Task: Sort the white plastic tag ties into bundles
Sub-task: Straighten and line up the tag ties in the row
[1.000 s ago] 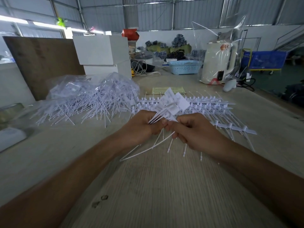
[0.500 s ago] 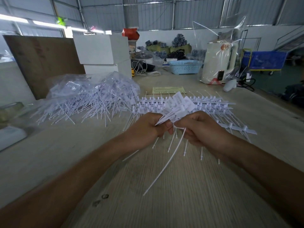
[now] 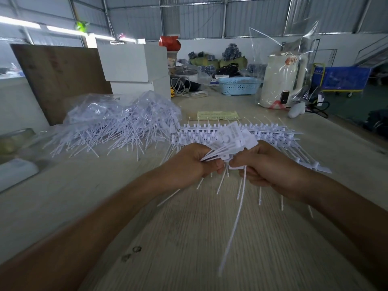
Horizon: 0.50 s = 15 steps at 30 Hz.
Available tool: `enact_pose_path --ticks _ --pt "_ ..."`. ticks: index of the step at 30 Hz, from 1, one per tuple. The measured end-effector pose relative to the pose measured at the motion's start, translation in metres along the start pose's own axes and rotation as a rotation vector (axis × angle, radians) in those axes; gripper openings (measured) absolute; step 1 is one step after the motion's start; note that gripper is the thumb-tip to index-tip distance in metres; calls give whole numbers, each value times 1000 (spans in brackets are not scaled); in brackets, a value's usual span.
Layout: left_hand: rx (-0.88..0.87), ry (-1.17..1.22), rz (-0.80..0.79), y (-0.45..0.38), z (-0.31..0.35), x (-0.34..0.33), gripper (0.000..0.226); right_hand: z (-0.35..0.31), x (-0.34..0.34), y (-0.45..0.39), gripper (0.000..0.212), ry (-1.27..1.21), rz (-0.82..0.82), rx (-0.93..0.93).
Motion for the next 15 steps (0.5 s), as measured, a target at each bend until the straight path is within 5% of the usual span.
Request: enact_pose_path --ticks 3,10,15 --pt "21 -5 -37 0 -2 -3 25 -4 8 -1 38 221 42 53" --pt "51 25 -75 1 -2 -3 30 -32 12 3 48 612 193 269" --pt "21 89 -26 0 2 -2 30 -52 8 10 31 887 309 392"
Point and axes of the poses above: each hand's wrist, its own y-axis away from the middle knuckle, its own x-axis out of the back of the hand, z = x × y, the point moved 9 cm from there along -y, towards the middle knuckle, and after that the axes turned 12 degrees about y, right-handed, at the moved point
